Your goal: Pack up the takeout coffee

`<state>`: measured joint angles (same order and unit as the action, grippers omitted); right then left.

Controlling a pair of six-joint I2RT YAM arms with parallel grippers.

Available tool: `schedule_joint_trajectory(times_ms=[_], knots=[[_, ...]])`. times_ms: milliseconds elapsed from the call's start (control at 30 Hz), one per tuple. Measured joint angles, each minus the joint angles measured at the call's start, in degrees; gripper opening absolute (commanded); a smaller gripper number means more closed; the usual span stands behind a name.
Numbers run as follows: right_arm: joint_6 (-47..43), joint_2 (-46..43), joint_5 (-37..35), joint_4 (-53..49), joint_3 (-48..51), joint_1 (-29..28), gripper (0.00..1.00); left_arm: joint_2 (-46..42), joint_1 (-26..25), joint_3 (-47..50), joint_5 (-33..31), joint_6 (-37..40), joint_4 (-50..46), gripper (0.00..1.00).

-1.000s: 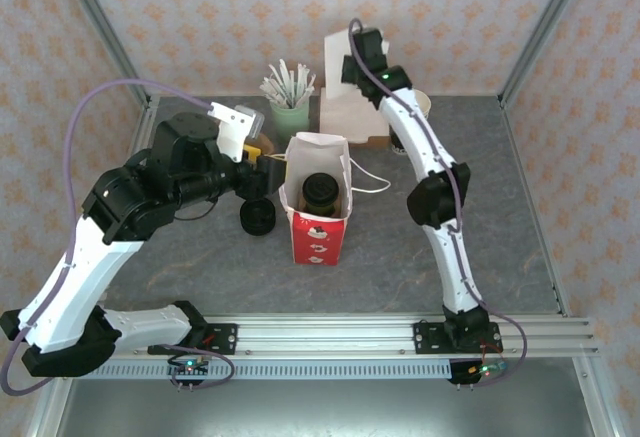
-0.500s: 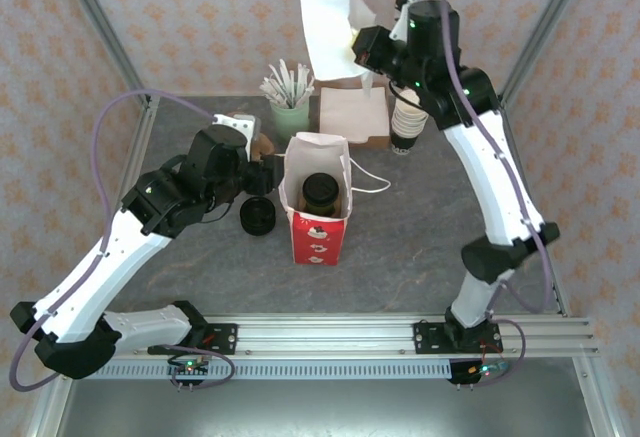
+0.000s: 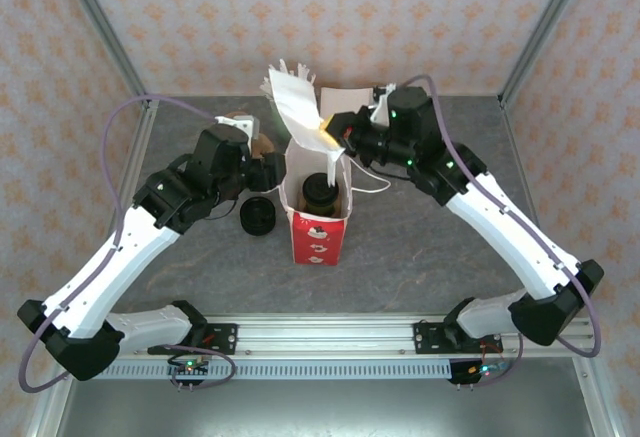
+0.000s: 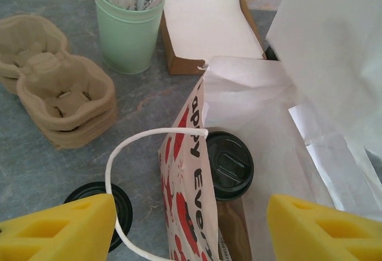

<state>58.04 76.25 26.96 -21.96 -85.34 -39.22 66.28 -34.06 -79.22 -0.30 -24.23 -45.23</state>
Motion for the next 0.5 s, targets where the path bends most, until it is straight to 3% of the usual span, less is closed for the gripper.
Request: schedule_joint_trajectory(times_ms=[200,500], knots=[[0.90,-0.72,-2.21,0.35,3.93,-3.13,0.00,1.49,0.11,0.52,2.36,-0.28,2.14,0.69],[-2.08,-1.75,-12.17,-3.65,7.39,-6.82,0.00,2.91,0.76,2.56,4.35,-0.37,4.04,0.62]])
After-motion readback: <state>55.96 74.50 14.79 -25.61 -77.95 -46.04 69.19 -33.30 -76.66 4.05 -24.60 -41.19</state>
